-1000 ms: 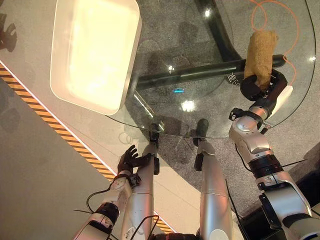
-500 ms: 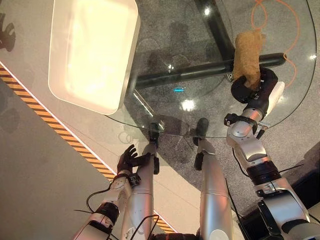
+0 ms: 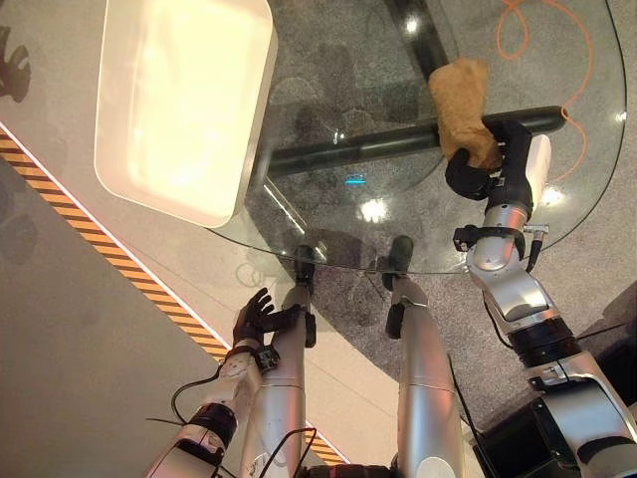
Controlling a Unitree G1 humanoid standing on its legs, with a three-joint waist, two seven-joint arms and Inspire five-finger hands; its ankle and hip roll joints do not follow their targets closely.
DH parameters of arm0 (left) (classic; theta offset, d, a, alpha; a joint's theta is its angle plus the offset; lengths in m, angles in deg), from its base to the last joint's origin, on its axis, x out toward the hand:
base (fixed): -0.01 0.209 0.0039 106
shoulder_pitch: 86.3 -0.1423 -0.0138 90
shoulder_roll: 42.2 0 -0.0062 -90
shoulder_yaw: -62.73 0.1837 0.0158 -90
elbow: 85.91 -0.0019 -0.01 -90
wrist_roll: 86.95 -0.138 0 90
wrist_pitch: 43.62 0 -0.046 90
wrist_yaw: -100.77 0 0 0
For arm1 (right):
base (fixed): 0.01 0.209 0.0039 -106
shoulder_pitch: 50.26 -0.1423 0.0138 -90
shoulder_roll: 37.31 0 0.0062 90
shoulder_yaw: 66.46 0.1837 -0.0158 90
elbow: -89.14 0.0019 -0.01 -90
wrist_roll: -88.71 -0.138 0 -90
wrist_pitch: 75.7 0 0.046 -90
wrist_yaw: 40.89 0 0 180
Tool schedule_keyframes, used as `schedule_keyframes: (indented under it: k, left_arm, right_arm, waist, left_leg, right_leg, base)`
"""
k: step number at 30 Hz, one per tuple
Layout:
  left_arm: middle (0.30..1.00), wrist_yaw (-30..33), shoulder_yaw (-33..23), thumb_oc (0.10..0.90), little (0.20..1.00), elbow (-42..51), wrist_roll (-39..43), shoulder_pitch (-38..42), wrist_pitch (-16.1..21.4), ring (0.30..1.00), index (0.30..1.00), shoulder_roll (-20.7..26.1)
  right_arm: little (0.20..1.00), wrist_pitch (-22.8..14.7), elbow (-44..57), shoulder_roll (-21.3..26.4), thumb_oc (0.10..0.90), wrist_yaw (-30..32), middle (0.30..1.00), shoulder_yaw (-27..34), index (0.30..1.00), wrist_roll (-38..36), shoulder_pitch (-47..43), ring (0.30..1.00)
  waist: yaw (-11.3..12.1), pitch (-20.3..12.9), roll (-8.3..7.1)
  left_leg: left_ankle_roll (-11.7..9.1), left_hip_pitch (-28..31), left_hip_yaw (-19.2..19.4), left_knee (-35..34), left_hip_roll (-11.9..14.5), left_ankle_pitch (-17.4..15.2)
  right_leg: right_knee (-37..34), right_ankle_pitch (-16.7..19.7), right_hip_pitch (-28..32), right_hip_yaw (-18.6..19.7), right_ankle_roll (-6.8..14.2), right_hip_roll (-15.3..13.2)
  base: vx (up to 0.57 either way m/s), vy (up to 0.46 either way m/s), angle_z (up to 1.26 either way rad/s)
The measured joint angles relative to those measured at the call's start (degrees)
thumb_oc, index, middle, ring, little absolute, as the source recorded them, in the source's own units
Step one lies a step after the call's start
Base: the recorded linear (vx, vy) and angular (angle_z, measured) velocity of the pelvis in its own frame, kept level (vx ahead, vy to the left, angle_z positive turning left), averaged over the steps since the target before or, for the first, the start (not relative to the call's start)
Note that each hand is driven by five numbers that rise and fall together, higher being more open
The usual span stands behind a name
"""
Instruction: Wipe the table with a cloth and put it in the basket.
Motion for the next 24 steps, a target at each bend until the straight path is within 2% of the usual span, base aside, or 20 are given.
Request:
schedule_keyframes:
  k: [9, 24]
  left_arm:
    - [0.900, -0.73, 0.06, 0.800, 0.900, 0.00, 0.00, 0.03, 0.00, 0.900, 0.900, -0.05]
    - [0.900, -0.69, 0.17, 0.800, 0.900, 0.12, 0.01, 0.16, -0.22, 0.900, 0.900, -0.11]
  right_arm:
    - [0.200, -0.03, 0.39, -0.30, 0.100, -5.02, 0.300, -6.69, 0.300, 0.02, -2.62, 0.300]
    - [0.200, -0.27, 0.85, -0.52, 0.100, -9.62, 0.300, -7.92, 0.300, -1.00, -3.06, 0.300]
  waist:
    - [0.55, -0.03, 0.07]
    - [0.61, -0.06, 0.23]
  left_leg:
    - [-0.19, 0.14, -0.04, 0.01, 0.22, 0.11]
    - [-0.46, -0.04, -1.05, -0.05, 0.17, 0.28]
  right_leg:
    - [0.71, -0.31, -0.08, -0.16, -0.39, 0.06]
    - [1.51, -0.86, -0.08, -1.27, -1.02, -0.20]
  base:
    - [0.00, 0.000, 0.00]
    - [0.00, 0.002, 0.02]
